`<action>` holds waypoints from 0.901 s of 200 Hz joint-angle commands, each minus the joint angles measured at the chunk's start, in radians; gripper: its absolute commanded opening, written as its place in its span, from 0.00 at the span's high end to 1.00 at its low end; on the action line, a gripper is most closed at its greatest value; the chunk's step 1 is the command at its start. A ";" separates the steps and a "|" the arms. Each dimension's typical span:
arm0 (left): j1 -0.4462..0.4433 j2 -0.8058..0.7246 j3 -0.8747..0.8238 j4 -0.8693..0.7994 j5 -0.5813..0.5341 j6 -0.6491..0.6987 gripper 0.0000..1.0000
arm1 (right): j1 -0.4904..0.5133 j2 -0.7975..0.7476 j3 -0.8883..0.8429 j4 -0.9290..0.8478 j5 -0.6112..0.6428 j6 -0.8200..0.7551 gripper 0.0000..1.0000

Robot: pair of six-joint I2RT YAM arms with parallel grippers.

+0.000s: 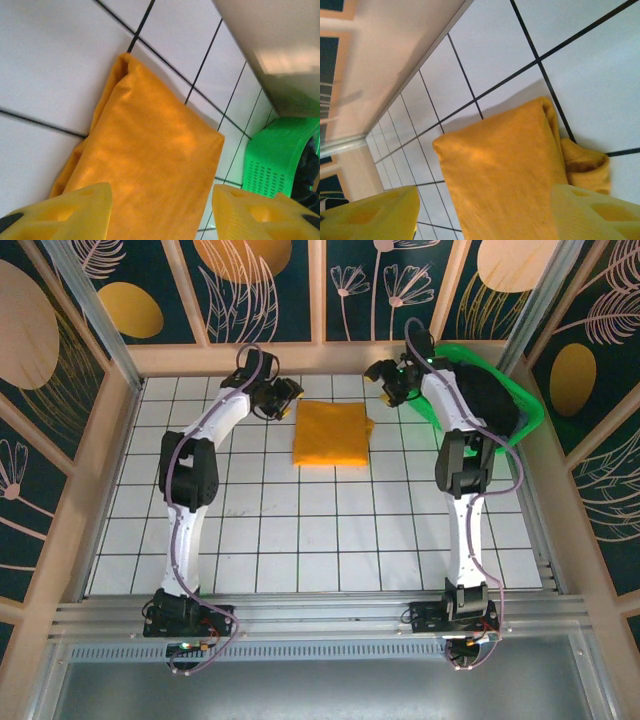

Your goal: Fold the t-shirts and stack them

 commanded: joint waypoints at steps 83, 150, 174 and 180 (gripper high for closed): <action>-0.273 -0.500 -0.882 0.567 0.044 -0.544 0.36 | 0.131 -0.772 -1.149 0.443 0.034 0.115 0.49; -0.364 -0.247 -0.697 0.671 -0.036 -0.775 0.31 | 0.111 -0.887 -1.222 0.395 0.064 0.114 0.49; -0.373 -0.151 -0.626 0.666 -0.060 -0.801 0.32 | 0.092 -0.933 -1.235 0.391 0.064 0.125 0.49; -0.374 -0.130 -0.606 0.660 -0.068 -0.802 0.32 | 0.087 -0.940 -1.235 0.388 0.063 0.125 0.49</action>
